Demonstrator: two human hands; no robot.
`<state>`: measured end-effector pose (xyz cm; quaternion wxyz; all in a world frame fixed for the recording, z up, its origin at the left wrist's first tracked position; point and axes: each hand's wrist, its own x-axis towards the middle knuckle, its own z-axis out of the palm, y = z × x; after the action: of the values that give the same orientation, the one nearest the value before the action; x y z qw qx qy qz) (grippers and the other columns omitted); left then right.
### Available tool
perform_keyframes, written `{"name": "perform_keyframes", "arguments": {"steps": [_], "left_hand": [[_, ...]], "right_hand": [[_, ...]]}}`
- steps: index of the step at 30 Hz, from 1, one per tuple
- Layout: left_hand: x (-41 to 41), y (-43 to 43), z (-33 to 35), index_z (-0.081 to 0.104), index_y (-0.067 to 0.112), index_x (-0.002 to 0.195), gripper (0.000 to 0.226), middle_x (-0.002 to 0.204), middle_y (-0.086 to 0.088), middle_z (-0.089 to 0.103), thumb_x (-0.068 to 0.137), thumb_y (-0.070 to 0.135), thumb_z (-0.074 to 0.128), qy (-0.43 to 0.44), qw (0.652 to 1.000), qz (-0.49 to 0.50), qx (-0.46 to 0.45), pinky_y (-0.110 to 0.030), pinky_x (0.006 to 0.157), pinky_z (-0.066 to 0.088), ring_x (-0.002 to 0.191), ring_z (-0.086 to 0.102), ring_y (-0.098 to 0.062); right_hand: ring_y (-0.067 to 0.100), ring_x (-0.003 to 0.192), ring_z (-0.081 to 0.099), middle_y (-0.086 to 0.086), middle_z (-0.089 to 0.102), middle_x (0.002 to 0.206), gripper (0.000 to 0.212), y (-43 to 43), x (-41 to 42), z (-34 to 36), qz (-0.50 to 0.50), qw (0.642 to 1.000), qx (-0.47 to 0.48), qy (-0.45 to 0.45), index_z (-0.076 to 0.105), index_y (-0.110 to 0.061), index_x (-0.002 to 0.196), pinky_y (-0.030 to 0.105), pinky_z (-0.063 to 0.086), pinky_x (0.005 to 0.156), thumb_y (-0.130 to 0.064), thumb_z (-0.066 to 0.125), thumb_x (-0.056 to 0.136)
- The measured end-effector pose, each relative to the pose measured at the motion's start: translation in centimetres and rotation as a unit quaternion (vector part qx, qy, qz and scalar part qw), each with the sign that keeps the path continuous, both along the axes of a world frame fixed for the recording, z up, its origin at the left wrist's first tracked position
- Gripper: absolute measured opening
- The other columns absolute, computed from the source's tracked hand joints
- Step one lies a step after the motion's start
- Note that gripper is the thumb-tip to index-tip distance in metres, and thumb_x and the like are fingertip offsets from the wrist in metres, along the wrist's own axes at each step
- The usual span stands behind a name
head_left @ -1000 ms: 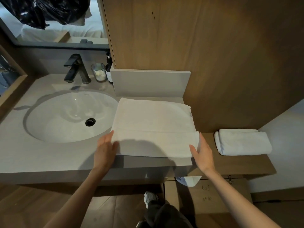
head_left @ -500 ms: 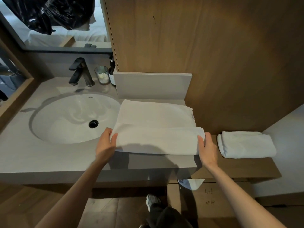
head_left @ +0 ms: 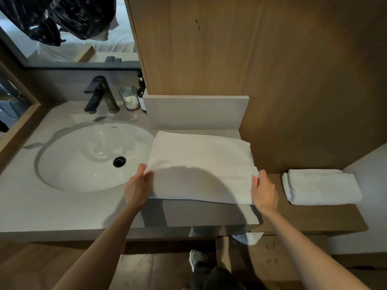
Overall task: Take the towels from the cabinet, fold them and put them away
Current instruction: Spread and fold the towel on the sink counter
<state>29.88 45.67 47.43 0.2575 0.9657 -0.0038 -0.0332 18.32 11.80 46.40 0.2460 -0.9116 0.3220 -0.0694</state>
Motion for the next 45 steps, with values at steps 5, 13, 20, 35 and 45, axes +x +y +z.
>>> {"name": "perform_keyframes", "arguments": {"steps": [5,13,20,35,45], "left_hand": [[-0.1,0.1,-0.3,0.037,0.010,0.115,0.022,0.094,-0.017,0.064,0.103,0.027,0.028,-0.032,0.997,-0.020,0.063,-0.038,0.062,0.036,0.070,0.050,-0.031],[0.0,-1.3,-0.5,0.049,0.004,0.116,0.026,0.113,-0.019,0.056,0.091,0.005,0.055,-0.105,0.992,0.038,0.064,-0.043,0.075,0.045,0.099,0.055,-0.038],[-4.1,-10.0,-1.3,0.018,0.022,0.153,0.058,0.161,0.000,0.007,0.098,0.041,0.013,-0.062,0.950,-0.289,0.106,-0.045,0.120,-0.002,0.149,0.002,-0.021],[-2.6,-3.1,-3.1,-0.004,0.046,0.149,0.063,0.159,0.002,-0.016,0.091,0.068,0.004,-0.037,0.965,-0.198,0.167,-0.046,0.117,-0.015,0.146,-0.021,-0.022],[-4.6,0.9,-2.7,-0.006,0.042,0.150,0.082,0.156,-0.008,-0.028,0.081,0.084,0.008,-0.031,0.952,-0.274,0.136,-0.046,0.118,-0.008,0.143,-0.028,-0.024]], "right_hand": [[0.019,0.066,0.054,0.006,0.058,0.087,0.014,0.0,0.0,-0.9,0.008,0.999,-0.048,0.011,0.044,-0.015,0.099,0.035,0.049,0.058,-0.027,0.038,0.103],[0.033,0.114,0.051,0.018,0.050,0.134,0.049,1.5,0.7,0.6,-0.001,0.989,-0.143,-0.030,0.045,-0.007,0.136,0.041,0.048,0.089,-0.011,0.062,0.090],[0.028,0.145,0.027,0.005,0.036,0.154,0.045,10.9,3.4,-2.2,0.214,0.972,-0.087,-0.035,0.044,-0.018,0.143,0.051,0.007,0.119,-0.031,0.042,0.100],[0.032,0.148,-0.014,-0.004,-0.013,0.162,0.069,2.4,-0.3,-2.2,0.240,0.951,-0.166,0.108,-0.005,-0.047,0.150,0.049,-0.005,0.120,-0.074,0.000,0.087],[0.032,0.135,-0.043,-0.003,-0.042,0.151,0.083,1.6,-2.6,-0.9,0.330,0.916,-0.137,0.183,-0.027,-0.050,0.142,0.052,-0.021,0.113,-0.086,0.014,0.080]]}}
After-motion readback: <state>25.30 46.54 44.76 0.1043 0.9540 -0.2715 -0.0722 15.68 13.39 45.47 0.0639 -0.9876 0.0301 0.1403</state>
